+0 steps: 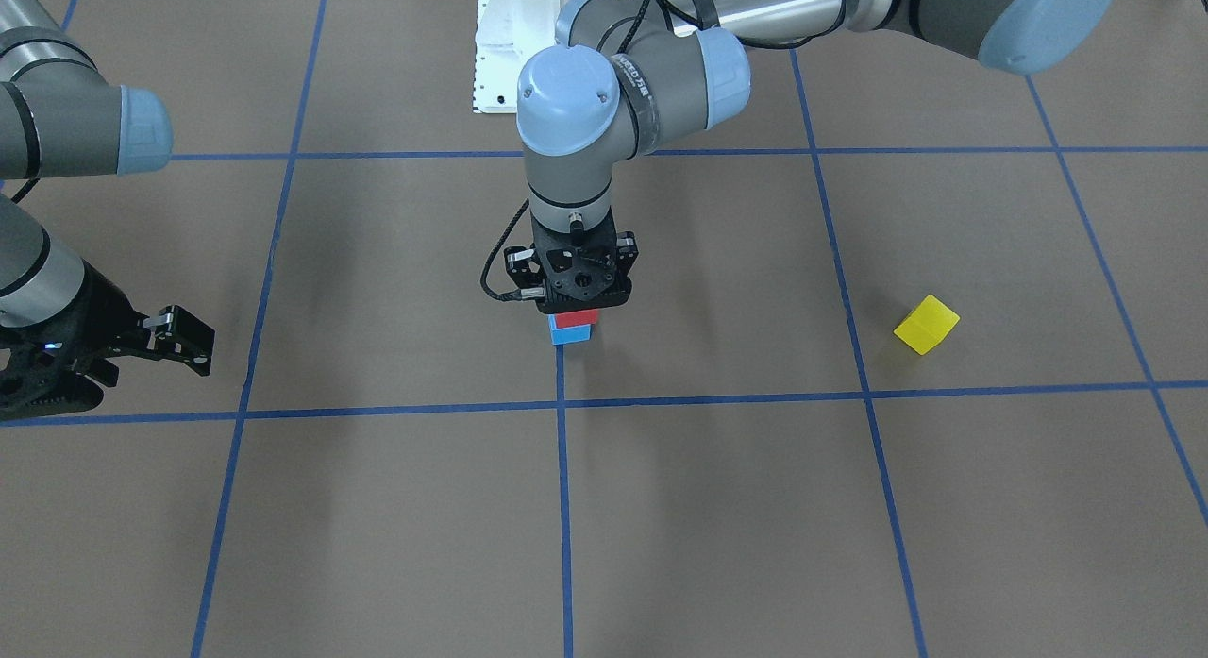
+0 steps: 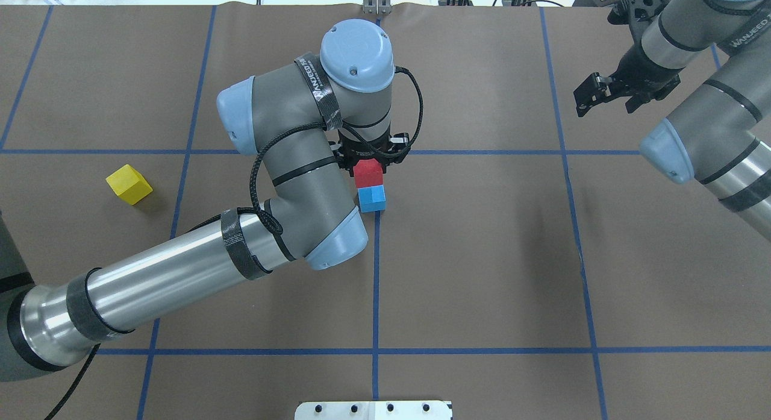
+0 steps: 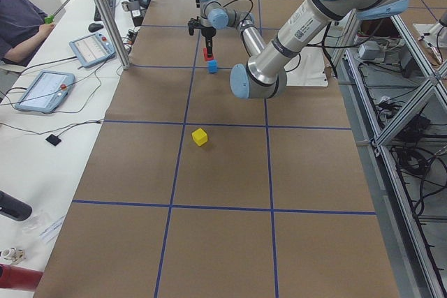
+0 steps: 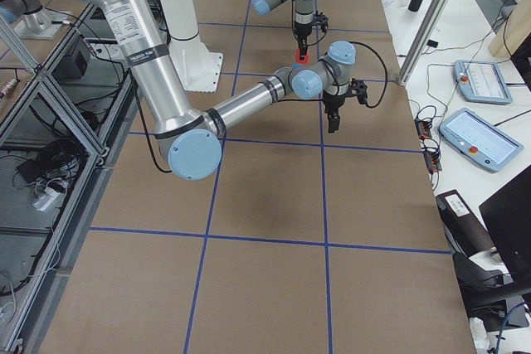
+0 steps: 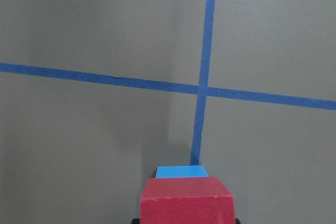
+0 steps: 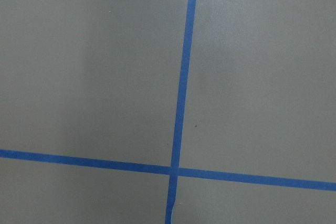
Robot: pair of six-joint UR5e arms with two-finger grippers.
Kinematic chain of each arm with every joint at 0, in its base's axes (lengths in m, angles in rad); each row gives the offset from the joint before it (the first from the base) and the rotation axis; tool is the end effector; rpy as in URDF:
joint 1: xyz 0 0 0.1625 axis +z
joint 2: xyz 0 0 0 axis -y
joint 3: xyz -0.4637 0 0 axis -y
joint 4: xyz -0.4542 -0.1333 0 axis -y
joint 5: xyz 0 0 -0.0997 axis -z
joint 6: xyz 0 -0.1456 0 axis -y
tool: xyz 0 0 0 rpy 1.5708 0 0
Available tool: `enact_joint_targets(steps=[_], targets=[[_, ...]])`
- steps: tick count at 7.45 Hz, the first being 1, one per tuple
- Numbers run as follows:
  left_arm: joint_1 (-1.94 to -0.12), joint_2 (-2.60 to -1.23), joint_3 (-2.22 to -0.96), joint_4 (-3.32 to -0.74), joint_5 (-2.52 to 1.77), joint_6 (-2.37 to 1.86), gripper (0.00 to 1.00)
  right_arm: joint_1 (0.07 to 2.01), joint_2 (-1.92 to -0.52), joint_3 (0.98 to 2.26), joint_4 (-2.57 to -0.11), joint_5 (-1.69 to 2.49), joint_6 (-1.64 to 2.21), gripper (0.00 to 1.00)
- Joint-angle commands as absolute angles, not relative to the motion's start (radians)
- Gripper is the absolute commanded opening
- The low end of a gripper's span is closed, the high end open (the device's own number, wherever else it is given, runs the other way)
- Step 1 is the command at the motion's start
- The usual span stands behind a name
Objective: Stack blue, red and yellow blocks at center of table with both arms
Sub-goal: 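Lower the red cube onto the blue cube with the left gripper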
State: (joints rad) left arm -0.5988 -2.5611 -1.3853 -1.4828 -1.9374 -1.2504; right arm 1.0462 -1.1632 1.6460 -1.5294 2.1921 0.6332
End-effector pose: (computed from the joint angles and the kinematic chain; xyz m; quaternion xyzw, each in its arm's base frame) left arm 0.6705 -0.5557 0.1264 0.0000 0.3848 -0.0644 0.9207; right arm -0.3244 -0.6576 0.4299 0.0450 -0.3821 -0.0292 0.9226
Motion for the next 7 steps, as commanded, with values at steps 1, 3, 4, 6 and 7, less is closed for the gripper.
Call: enact_joint_targets(steps=[1, 3, 4, 6, 7], targets=[[-0.589, -2.562, -1.352, -1.524, -1.937, -1.252, 0.0, 1.046, -1.163, 1.647, -1.529, 2.195, 0.635, 1.0], [-0.583, -2.562, -1.347, -1.534, -1.937, -1.256, 0.0, 1.049, -1.163, 1.647, -1.529, 2.197, 0.635, 1.0], [-0.58, -2.56, -1.347, -1.532, -1.937, -1.258, 0.0, 1.049, -1.164, 1.647, -1.529, 2.198, 0.635, 1.0], [-0.574, -2.554, -1.347, -1.532, -1.937, -1.258, 0.0, 1.049, -1.164, 1.647, -1.531, 2.198, 0.635, 1.0], [-0.572, -2.553, -1.347, -1.532, -1.937, -1.258, 0.0, 1.049, -1.164, 1.647, -1.531, 2.198, 0.635, 1.0]])
